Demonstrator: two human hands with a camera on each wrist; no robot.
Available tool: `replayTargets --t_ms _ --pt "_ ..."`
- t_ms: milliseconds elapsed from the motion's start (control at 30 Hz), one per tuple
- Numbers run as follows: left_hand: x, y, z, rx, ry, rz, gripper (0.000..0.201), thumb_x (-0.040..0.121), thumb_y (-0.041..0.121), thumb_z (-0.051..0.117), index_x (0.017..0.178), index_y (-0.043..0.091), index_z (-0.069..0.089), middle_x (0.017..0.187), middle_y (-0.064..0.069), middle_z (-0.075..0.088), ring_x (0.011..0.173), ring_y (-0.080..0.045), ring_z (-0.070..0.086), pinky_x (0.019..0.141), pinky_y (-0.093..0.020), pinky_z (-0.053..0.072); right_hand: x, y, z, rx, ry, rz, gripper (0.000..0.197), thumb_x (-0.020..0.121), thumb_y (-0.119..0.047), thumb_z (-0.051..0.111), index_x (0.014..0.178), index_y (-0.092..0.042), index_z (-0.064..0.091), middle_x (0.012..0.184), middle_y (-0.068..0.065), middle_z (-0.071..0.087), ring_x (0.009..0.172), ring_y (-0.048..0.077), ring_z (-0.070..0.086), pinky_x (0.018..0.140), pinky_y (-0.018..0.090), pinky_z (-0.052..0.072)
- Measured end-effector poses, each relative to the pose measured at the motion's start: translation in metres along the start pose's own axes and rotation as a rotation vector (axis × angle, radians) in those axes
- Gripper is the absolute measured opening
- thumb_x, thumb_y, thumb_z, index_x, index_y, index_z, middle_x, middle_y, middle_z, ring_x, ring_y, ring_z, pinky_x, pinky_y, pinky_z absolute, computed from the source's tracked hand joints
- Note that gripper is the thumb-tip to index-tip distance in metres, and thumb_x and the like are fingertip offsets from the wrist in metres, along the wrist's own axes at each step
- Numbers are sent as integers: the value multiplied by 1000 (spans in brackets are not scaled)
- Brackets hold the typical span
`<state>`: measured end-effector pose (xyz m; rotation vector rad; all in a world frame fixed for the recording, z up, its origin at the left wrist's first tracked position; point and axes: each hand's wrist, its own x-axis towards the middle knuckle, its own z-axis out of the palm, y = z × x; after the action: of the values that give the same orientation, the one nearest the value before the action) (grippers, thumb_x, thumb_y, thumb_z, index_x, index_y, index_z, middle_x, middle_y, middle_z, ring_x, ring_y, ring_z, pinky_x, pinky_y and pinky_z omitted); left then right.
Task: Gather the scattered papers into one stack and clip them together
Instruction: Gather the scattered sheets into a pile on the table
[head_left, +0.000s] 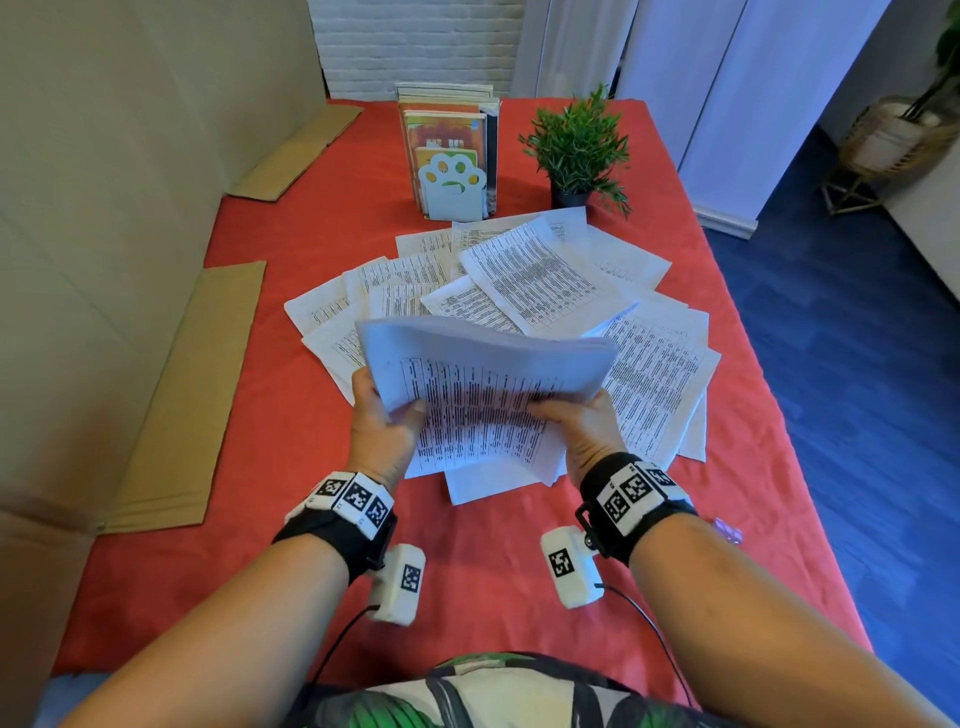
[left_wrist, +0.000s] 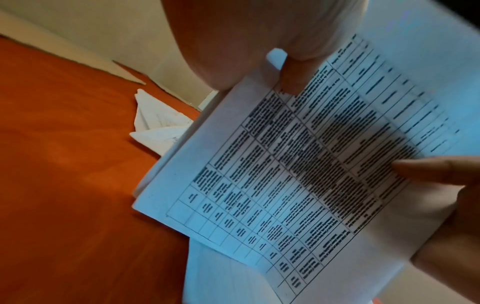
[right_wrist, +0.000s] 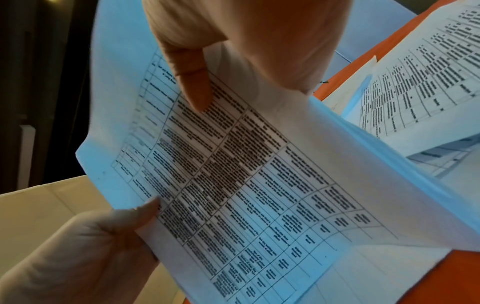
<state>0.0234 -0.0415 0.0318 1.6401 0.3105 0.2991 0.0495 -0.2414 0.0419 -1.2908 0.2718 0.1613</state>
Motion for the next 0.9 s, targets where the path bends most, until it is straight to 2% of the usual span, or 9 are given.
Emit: replayTargets --t_ms 67,167,267,400,500,600,700,833,900 --pt "-2 -2 -1 10 -1 -2 49 82 -12 59 112 18 34 98 7 58 87 -5 58 73 -11 50 0 2 -1 -54 -20 7 22 52 1 68 72 -9 66 64 0 73 65 20 70 75 40 57" --pt "-4 -10 -5 49 -14 -37 47 84 -11 57 115 16 36 98 7 57 84 4 58 67 -3 48 -1 10 -3 -192 -50 24 17 61 -11 75 75 -17 68 82 9 72 86 32 68 88 49 54" --pt "-5 -14 -4 68 -19 -56 48 85 -10 55 120 20 39 100 13 58 81 16 58 68 -4 46 -2 12 -1 -312 -26 -2 16 78 -8 73 74 -20 63 85 14 66 84 29 64 89 51 53" --pt "0 -10 -2 79 59 -74 52 83 -8 53 119 28 46 105 12 62 94 3 58 77 -16 44 -1 1 1 -298 -38 -78 18 87 -10 66 78 -24 59 78 -3 63 75 13 61 72 27 51" --pt "10 -6 -4 60 97 -69 50 80 -8 54 118 24 52 115 0 64 103 -15 61 87 -30 48 2 4 -6 -352 -110 -89 14 81 -20 70 88 -29 61 84 -4 66 80 15 63 76 29 53" --pt "21 -11 -10 -50 166 -193 46 82 -10 53 119 17 55 113 -3 67 102 -22 64 86 -37 52 1 17 -17 -521 -124 -64 13 85 -20 67 80 -28 59 73 -6 61 70 12 58 70 31 48" --pt "20 -16 -12 -80 115 -294 40 84 -5 56 119 13 53 115 -10 66 104 -29 64 88 -47 53 3 24 -19 -536 -64 -38 10 87 -21 62 78 -25 61 72 2 60 68 18 57 68 37 50" --pt "1 -23 -11 -87 -43 -319 38 87 -2 58 122 13 51 117 -7 67 105 -22 66 87 -40 54 12 24 -17 -529 8 10 12 87 -16 60 89 -4 62 70 8 51 65 22 50 61 35 47" --pt "-5 -27 -9 12 -82 -281 45 86 -6 58 126 11 50 120 -6 66 108 -22 65 91 -40 53 15 24 -16 -606 -30 45 12 88 -17 58 92 -6 61 70 6 52 64 21 51 61 34 48"
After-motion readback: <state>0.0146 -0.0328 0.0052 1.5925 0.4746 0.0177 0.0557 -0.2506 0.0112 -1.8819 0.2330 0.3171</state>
